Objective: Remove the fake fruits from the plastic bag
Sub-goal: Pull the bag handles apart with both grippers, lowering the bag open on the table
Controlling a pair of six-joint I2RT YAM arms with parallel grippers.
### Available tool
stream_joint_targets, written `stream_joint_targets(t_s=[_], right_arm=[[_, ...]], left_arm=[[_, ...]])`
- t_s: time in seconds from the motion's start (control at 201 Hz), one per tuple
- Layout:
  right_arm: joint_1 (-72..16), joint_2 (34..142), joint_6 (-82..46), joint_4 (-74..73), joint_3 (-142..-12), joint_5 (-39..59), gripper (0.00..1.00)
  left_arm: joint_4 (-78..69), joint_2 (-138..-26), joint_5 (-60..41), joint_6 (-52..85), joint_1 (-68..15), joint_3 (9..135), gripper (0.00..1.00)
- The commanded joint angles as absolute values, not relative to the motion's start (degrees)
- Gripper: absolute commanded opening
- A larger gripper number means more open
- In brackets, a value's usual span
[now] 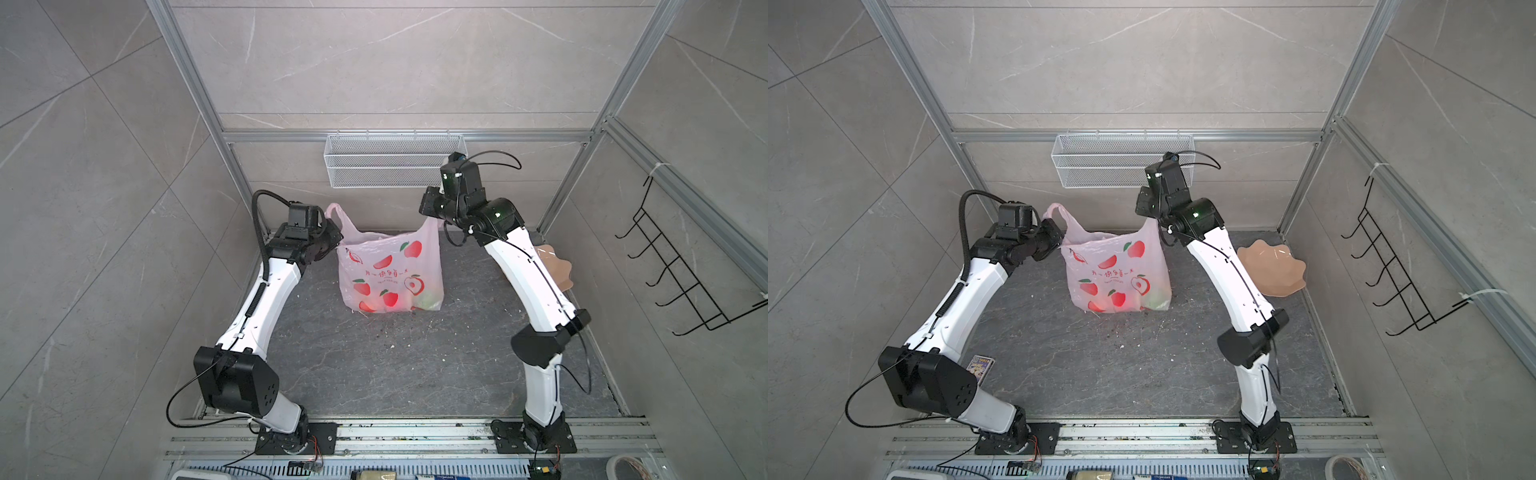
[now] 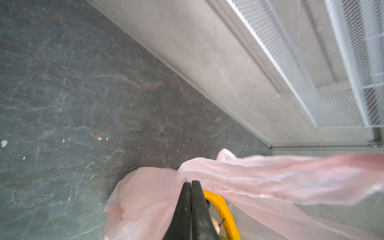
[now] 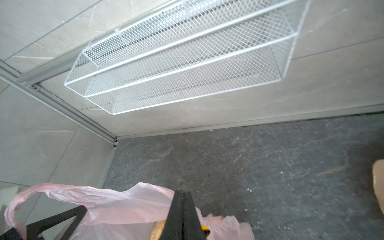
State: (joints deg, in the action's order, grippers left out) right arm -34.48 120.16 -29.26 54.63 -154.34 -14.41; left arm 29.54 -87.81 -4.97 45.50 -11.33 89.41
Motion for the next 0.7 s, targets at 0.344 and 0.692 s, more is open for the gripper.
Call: stream_joint_targets(t_s=[0.344,0.692], right_arm=[[-36.84,90.52,-34.65,24.76,-87.95,-4.59,0.00],[-33.90,80.92,-40.62,7.24,-58.13,-1.58,0.00]], left_arm=[[5.75,-65.60,-6.61,49.16,-10.99,47.69,0.00],[-6.46,-69.11,-13.87,53.13,-7.39,34.64,0.00]])
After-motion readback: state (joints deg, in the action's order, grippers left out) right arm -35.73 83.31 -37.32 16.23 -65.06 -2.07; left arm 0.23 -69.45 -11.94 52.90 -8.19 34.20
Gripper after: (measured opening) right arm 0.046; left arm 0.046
